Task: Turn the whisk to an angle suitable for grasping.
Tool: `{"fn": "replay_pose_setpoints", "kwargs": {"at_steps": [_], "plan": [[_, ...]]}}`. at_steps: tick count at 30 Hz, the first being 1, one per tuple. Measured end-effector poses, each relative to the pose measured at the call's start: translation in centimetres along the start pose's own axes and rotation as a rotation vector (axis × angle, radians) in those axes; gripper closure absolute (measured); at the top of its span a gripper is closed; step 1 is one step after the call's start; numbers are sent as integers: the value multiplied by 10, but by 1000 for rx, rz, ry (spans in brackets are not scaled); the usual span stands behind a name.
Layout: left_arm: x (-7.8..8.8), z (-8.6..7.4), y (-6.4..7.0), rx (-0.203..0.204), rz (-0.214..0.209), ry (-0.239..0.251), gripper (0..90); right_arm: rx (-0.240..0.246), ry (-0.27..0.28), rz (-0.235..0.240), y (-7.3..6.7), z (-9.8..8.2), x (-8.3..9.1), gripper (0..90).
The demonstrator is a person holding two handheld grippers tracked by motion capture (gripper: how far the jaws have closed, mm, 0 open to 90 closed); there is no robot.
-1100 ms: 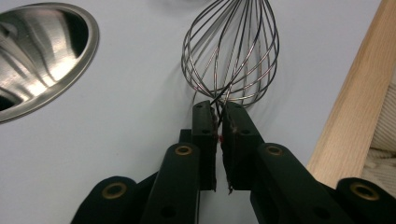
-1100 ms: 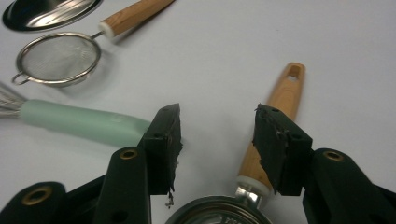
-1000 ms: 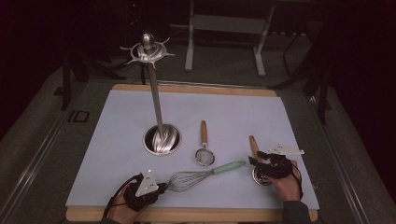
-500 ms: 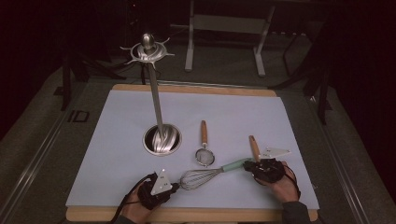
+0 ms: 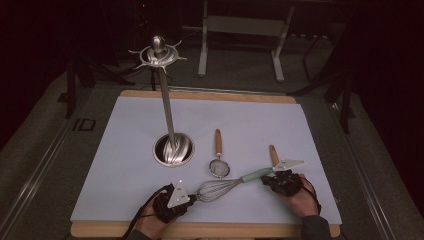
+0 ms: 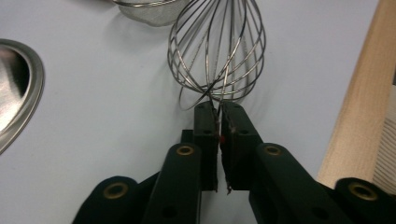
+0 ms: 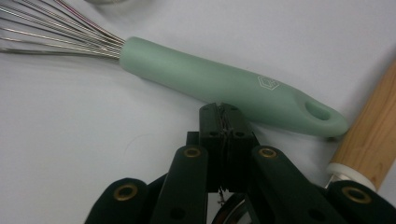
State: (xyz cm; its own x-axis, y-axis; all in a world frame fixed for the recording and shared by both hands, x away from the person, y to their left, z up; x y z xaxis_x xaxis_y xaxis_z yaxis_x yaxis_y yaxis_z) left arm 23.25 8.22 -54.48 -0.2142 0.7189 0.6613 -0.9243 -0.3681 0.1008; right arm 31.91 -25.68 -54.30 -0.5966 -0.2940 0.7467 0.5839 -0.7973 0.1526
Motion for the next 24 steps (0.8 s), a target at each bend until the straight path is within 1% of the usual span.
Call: {"fn": "replay_pose_setpoints", "kwargs": {"at_steps": [2,3,4,6,8,11,15,17,18,19,20,21,24], "plan": [[3,-1,2,-10,-9,7,829,4,-15,-11,-2,2,-2,891],[5,-1,2,-7,-16,18,824,9,-19,-22,-2,3,-4,892],[9,-2,2,-7,-15,27,819,8,-29,-29,-3,4,-5,893],[16,-4,0,-4,-6,40,808,9,-32,-34,-3,7,-8,893],[22,-7,-2,7,11,48,797,4,-39,-44,-2,12,-11,893],[27,-12,-7,24,31,46,790,-11,-49,-55,-1,19,-18,894],[28,-17,-13,44,52,49,776,-12,-66,-95,1,30,-26,895],[29,-19,-16,57,66,56,774,-20,-77,-105,1,36,-31,895],[30,-20,-18,58,75,59,770,-28,-82,-107,2,39,-33,895],[30,-20,-18,58,75,59,763,-28,-82,-107,2,39,-33,895],[31,-22,-21,68,101,66,763,-38,-83,-107,3,42,-36,895],[32,-24,-23,71,114,64,740,-58,-88,-117,4,47,-41,895],[35,-27,-29,84,147,70,731,-87,-89,-148,4,55,-47,891]]}}
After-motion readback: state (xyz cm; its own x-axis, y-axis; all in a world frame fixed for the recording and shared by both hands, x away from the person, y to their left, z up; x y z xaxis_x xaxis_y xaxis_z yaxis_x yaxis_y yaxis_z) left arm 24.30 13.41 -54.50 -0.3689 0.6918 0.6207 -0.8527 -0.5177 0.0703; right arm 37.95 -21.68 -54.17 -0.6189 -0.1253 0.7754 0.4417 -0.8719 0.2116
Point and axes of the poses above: each handheld gripper's, and its own axes: x roughly backward along the jaws, z roughly out of its top, y roughly to its right, the point moved 3 cm from there along -x, roughly forward along the jaws, and after that the axes turned 15 degrees about -z, right-handed, at the moved point
